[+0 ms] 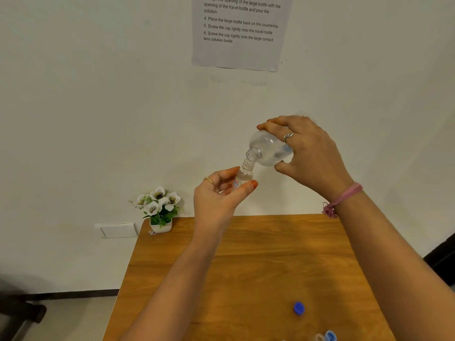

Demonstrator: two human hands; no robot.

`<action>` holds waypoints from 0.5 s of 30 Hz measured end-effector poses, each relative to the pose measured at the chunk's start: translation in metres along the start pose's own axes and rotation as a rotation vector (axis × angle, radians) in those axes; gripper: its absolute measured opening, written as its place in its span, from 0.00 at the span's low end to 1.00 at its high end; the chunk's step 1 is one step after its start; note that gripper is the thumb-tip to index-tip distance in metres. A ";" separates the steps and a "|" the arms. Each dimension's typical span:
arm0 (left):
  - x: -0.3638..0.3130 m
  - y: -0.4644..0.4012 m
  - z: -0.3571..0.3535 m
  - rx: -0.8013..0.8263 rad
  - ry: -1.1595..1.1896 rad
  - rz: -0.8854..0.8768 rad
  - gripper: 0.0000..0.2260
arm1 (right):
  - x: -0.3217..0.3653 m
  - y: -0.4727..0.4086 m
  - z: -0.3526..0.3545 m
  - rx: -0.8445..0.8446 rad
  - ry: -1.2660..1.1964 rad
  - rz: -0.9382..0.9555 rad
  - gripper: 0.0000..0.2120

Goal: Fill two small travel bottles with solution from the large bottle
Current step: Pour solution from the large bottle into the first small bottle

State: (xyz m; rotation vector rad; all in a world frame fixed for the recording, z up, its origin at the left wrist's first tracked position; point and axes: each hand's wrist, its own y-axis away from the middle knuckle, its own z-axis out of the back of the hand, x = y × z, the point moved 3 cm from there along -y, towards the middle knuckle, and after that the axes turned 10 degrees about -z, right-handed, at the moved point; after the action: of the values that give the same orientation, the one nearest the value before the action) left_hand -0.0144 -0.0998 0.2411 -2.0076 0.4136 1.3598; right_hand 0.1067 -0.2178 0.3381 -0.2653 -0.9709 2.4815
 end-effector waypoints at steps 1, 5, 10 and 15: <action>0.000 0.000 0.000 0.000 0.000 0.000 0.19 | 0.000 0.000 0.000 -0.001 0.000 0.002 0.30; -0.001 0.001 -0.001 0.001 0.003 0.004 0.19 | 0.001 0.000 0.002 -0.002 -0.006 0.004 0.30; -0.001 0.001 0.000 0.005 -0.002 0.009 0.18 | 0.001 0.002 0.002 -0.012 -0.010 0.002 0.31; 0.000 0.002 0.000 0.009 0.010 0.016 0.19 | 0.001 0.002 0.003 -0.015 -0.006 0.008 0.31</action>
State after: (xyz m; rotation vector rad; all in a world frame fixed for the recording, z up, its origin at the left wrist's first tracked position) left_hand -0.0158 -0.1017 0.2406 -2.0084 0.4407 1.3565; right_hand 0.1040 -0.2205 0.3386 -0.2673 -0.9927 2.4846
